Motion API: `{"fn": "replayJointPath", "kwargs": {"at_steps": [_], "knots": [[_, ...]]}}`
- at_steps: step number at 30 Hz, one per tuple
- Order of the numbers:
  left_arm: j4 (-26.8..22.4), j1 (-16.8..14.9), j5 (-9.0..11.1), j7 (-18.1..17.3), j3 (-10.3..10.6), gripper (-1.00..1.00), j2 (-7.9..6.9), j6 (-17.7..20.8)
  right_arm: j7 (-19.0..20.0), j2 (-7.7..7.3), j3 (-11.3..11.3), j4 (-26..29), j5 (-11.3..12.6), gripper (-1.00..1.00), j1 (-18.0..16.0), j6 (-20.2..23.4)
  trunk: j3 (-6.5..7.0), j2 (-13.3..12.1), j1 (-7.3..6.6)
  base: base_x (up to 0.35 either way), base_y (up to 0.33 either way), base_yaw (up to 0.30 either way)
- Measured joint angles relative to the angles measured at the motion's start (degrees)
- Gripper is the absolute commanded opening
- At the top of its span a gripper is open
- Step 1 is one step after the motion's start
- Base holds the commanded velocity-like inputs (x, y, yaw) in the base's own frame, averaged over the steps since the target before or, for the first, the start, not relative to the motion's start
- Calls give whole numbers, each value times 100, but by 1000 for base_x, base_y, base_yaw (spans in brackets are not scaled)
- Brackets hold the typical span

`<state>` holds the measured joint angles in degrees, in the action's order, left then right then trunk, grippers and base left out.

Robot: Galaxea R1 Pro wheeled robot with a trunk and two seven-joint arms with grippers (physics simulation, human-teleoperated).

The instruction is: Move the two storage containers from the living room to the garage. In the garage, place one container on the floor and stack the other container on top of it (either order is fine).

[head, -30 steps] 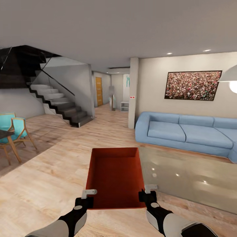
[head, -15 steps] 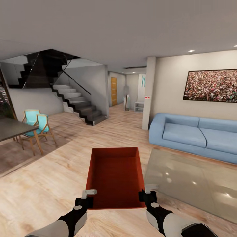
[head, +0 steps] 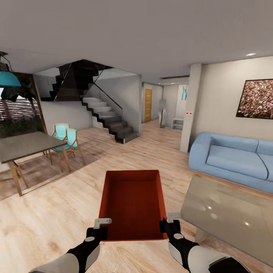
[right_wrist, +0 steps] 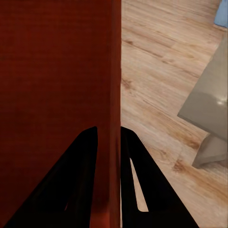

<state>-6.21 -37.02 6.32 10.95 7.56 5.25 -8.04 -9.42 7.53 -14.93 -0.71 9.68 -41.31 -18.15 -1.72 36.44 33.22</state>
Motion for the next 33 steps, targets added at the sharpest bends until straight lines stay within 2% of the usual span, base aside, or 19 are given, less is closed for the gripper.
{"fn": "replayJointPath", "kwargs": {"at_steps": [4, 11, 33], "knots": [[6, 0, -14, -7, -18, -100, 0, -3, -3, 1, -3, -1, 2, -100, 2, 1, 0, 1, -1, 98, 0, 300], [10, -1, -33, -52, -51, -100, -20, -12, -14, 18, -51, -6, 57, -100, 2, -14, 0, 1, -3, 296, 0, 248], [17, -2, -19, -50, -53, -100, -10, -15, 8, 8, -85, -8, 107, -100, 3, -20, 0, 1, -3, 321, 0, 9]]}}
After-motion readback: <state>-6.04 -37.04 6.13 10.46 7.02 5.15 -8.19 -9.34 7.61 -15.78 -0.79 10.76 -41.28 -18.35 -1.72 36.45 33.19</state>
